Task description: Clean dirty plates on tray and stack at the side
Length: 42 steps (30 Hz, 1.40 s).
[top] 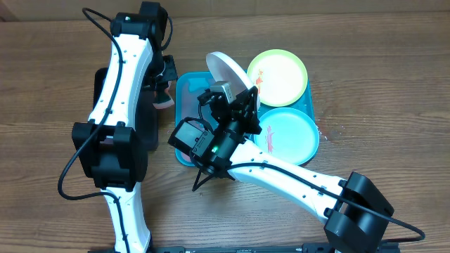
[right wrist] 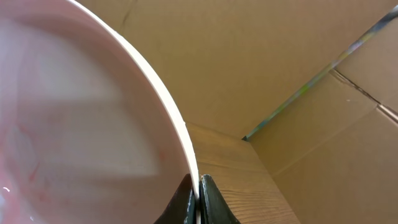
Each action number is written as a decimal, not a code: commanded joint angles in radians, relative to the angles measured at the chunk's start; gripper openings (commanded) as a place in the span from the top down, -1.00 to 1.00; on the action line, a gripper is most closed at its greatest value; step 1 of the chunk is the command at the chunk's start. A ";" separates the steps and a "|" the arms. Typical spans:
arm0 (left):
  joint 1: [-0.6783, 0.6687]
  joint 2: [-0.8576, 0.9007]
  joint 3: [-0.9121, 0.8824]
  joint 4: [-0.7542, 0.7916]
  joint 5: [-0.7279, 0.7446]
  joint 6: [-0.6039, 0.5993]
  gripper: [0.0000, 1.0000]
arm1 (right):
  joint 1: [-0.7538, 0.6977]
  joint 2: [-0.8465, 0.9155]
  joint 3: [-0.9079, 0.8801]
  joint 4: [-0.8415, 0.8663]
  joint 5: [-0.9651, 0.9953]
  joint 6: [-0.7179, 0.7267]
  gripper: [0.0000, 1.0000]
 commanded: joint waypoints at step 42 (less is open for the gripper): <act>-0.052 -0.012 -0.005 0.024 -0.002 0.009 0.92 | -1.410 -0.021 -0.314 0.221 -1.610 -0.198 0.93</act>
